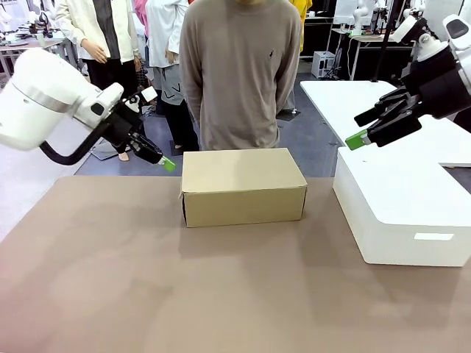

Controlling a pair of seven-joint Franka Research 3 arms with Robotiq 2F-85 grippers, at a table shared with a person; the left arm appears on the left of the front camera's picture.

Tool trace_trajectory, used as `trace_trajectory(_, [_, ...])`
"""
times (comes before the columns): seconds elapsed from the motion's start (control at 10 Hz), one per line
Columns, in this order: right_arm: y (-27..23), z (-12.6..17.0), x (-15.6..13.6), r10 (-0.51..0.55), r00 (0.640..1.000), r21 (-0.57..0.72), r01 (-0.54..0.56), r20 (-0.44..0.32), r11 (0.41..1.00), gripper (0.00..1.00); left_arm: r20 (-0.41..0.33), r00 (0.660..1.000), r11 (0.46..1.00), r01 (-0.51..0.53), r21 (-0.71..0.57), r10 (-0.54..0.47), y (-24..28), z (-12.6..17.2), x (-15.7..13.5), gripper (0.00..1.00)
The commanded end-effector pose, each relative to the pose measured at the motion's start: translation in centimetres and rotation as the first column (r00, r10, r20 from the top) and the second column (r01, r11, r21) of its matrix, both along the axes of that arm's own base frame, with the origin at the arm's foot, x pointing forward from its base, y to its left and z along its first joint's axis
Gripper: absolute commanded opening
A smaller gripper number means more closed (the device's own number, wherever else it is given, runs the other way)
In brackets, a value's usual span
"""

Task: Pack the shoes into the box.
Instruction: Press down on the lid of the Shoes Box.

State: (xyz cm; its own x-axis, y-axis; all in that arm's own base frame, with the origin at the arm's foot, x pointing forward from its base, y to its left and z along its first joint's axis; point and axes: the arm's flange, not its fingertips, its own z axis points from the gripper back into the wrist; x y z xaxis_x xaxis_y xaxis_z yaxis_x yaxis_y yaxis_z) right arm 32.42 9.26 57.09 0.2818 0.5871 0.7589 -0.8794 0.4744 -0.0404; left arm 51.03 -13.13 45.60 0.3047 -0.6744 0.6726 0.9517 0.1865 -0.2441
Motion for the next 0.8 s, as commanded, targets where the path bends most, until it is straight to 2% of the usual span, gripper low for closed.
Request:
trace_trajectory(0.0, [0.0, 0.0, 0.2, 0.016, 1.000, 0.020, -0.016, 0.009, 1.000, 1.00, -0.013, 0.999, 0.996, -0.050, 0.078, 0.051, -0.2, 1.4, -1.2, 0.25])
trace_trajectory(0.1, [0.0, 0.0, 0.0, 0.000, 1.000, 0.000, 0.000, 0.000, 1.000, 0.96, -0.023, 0.996, 0.994, -0.087, 0.068, 0.089, -0.2, 2.2, -2.3, 0.45])
trace_trajectory(0.3, [2.0, 1.9, 1.4, 0.016, 0.999, -0.054, -0.017, -0.034, 0.998, 0.57, -0.056, 0.989, 0.989, -0.133, 0.061, 0.137, 0.1, 3.7, -4.1, 0.84])
trace_trajectory(0.4, [3.1, 3.0, 2.4, -0.007, 0.999, -0.087, 0.002, -0.054, 0.996, 0.37, -0.058, 0.984, 0.983, -0.161, 0.085, 0.166, 0.2, 4.4, -4.9, 1.00])
trace_trajectory(0.6, [6.0, 4.6, 4.2, -0.046, 0.992, -0.166, 0.026, -0.118, 0.986, 0.00, -0.056, 0.977, 0.973, -0.198, 0.121, 0.206, 0.2, 5.8, -6.9, 1.00])
trace_trajectory(0.7, [7.3, 5.1, 5.2, -0.071, 0.991, -0.217, 0.046, -0.113, 0.975, 0.00, -0.064, 0.975, 0.970, -0.203, 0.136, 0.213, 0.2, 6.0, -7.6, 1.00])
